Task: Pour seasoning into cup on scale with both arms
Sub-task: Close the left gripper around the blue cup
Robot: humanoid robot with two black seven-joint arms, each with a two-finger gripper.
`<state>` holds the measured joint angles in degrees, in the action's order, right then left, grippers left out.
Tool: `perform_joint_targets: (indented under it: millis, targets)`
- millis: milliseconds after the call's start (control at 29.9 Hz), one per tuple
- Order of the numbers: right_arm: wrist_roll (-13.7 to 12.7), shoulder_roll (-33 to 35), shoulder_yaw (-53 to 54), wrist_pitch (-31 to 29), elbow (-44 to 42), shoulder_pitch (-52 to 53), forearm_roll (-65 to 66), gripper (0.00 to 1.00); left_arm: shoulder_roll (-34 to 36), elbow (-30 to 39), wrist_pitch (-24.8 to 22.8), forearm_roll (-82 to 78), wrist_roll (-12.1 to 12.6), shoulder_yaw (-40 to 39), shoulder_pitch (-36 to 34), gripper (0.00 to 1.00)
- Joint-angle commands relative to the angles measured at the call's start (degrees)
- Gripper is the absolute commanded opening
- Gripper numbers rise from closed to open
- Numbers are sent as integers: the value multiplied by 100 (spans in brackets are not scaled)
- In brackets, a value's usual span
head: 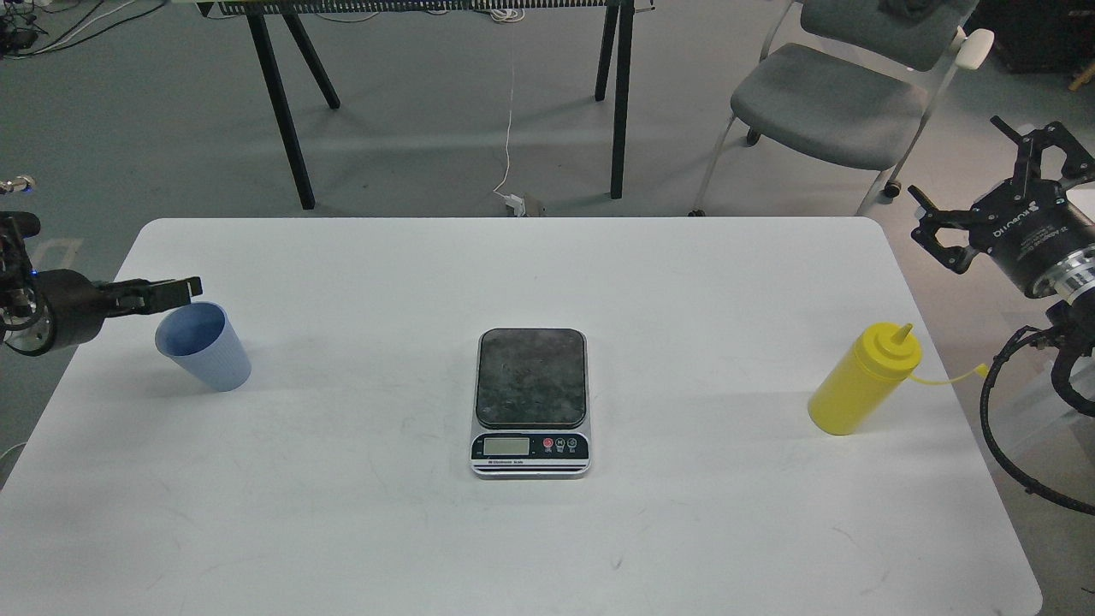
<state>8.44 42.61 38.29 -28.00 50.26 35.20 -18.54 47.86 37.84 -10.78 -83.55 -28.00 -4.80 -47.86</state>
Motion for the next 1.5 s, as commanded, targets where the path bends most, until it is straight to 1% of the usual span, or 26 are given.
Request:
perform_joint_targets:
  millis: [0,234,334,401,468,602,736,936,1036,1070,1103,1170,1304,1471]
  targets:
    - [0,11,12,0,10,-22,0,100,-136,-198,173,41,0,225,40,84]
    - [0,2,3,0,10,-31,0,100,-207,-268,243,50,0,225,207,82]
    - [0,-24,-5,0,1,-31,0,100,-216,-452,313,50,0,216,207,81]
    - [8,-42,-5,0,1,-31,0,100,-224,-602,349,59,0,216,216,78]
    - [8,-50,-5,0,1,-31,0,100,-268,-672,358,59,0,216,259,74]
    - [0,-50,3,0,1,-31,0,100,-347,-796,366,41,0,234,277,59]
    - [8,-33,-5,0,1,-31,0,100,-391,-822,366,41,0,260,312,52]
    - [8,-15,-5,0,1,-31,0,100,-427,-831,366,23,0,295,339,36]
    - [8,-15,3,0,1,-31,0,100,-418,-831,358,-12,0,435,348,22]
    - [8,-24,-5,0,1,-31,0,100,-409,-831,340,-12,0,523,348,13]
    - [8,-24,-5,0,-8,-31,0,100,-409,-848,340,6,0,602,348,10]
    - [8,-24,-5,0,-8,-31,0,100,-400,-875,340,41,0,656,339,9]
    - [8,-42,-5,0,-8,-31,8,100,-383,-884,322,50,0,664,348,4]
    - [0,-42,-5,0,-8,-31,0,100,-374,-884,279,67,0,656,269,2]
